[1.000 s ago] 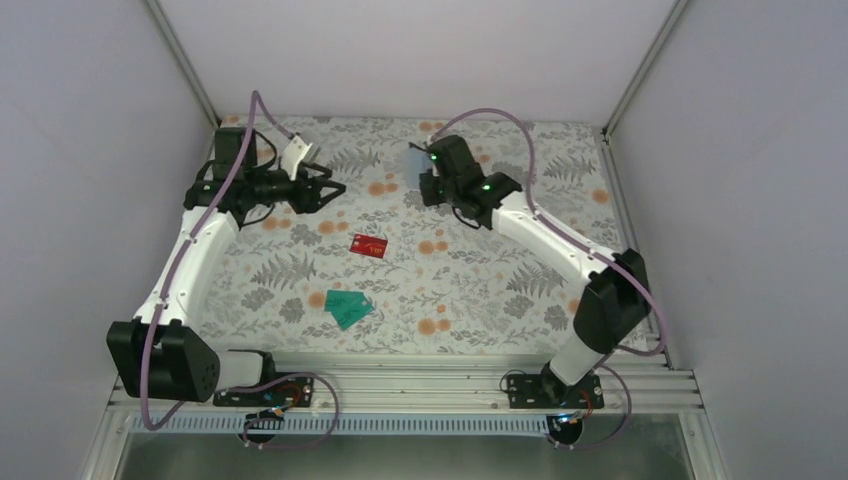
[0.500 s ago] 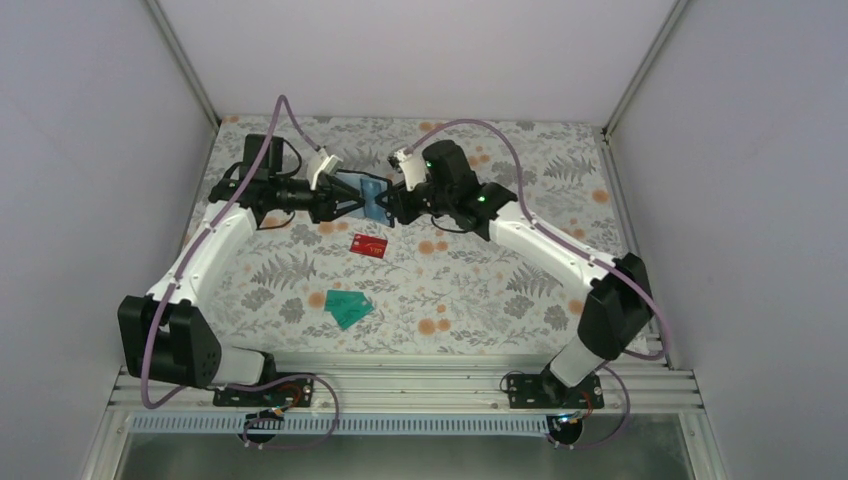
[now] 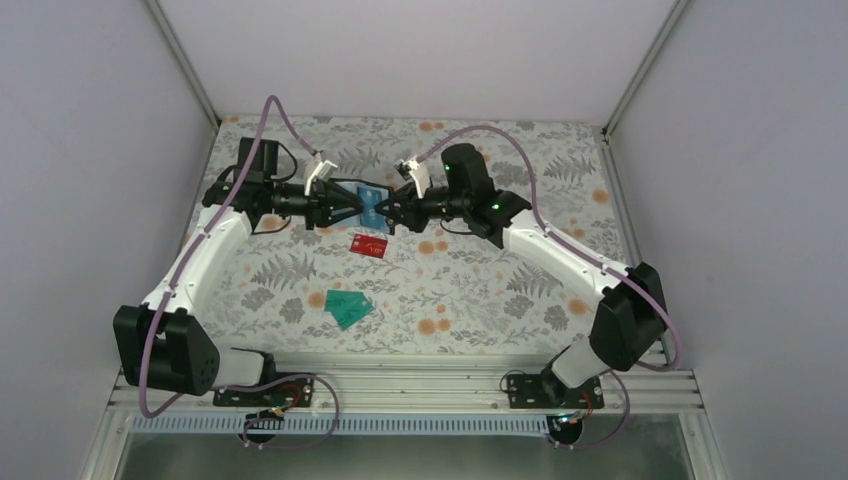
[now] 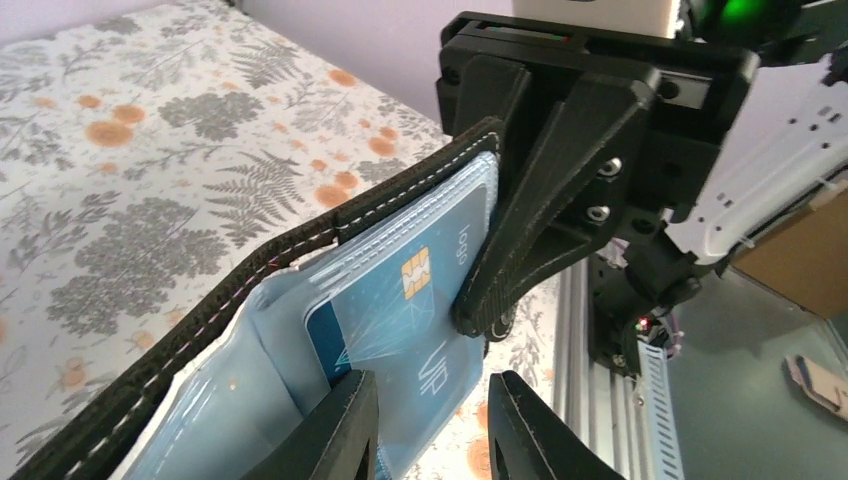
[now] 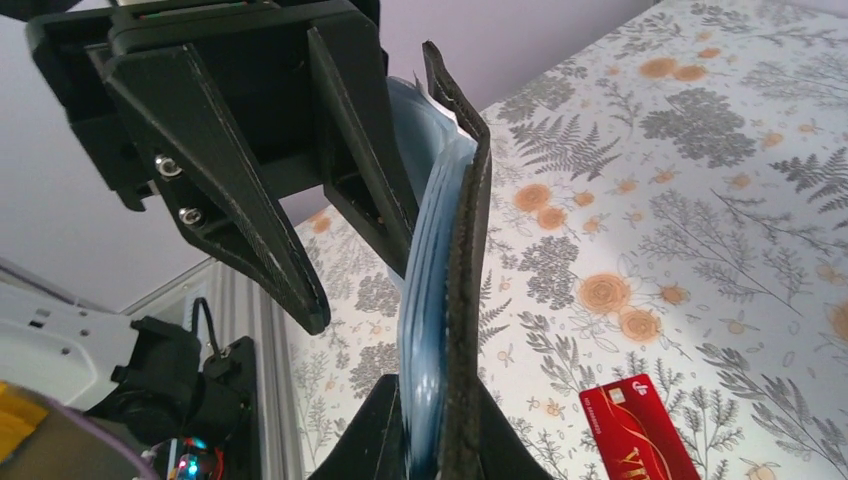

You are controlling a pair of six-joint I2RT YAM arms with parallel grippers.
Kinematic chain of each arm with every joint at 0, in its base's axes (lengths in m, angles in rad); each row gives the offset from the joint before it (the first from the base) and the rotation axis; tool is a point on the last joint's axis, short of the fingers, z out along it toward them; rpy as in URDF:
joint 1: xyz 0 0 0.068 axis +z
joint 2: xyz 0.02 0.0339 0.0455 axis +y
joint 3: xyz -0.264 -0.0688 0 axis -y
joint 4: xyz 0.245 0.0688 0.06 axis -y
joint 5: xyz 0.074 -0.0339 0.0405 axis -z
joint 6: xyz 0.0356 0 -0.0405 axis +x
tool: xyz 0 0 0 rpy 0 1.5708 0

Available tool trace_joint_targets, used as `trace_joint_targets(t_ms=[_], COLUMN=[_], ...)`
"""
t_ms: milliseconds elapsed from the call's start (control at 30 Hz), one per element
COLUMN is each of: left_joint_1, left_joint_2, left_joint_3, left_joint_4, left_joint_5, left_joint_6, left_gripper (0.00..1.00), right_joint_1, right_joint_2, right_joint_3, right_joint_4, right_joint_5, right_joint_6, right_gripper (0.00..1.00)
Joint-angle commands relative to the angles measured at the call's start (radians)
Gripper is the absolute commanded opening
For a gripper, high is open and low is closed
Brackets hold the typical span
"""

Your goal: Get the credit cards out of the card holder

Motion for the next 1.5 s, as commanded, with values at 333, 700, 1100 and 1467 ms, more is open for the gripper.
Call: trace_joint_targets(t_ms=[333, 700, 1100, 1467], left_joint_1=[0.033, -0.019, -0.027, 0.031], left_joint_2=[-0.048, -0.060, -0.047, -0.066], left_joint_3=[0.188, 0.129, 0.162, 0.137], left_joint_4=[-0.210, -0.191, -0.294, -0.211], left_joint_5=[0.116, 0.116, 0.302, 0.222], left_joint_6=[0.158, 0.185, 0.331, 0.224], left_gripper=[0.36, 0.29, 0.02, 0.02], right_joint_1=[0.006, 0.008, 0.009, -0.022], right_joint_2=[-0.146, -0.108, -0.040, -0.090], right_joint_3=[-0.014, -0.005, 0.027, -0.003], right_joint_4=[0.205, 0.291, 0.303, 0.218], right_joint_5=[-0.241, -0.227, -0.223, -0.243], right_joint_6=[0.015, 0.063, 0.059, -0.032], right_gripper=[0.04, 0.04, 0.04, 0.25])
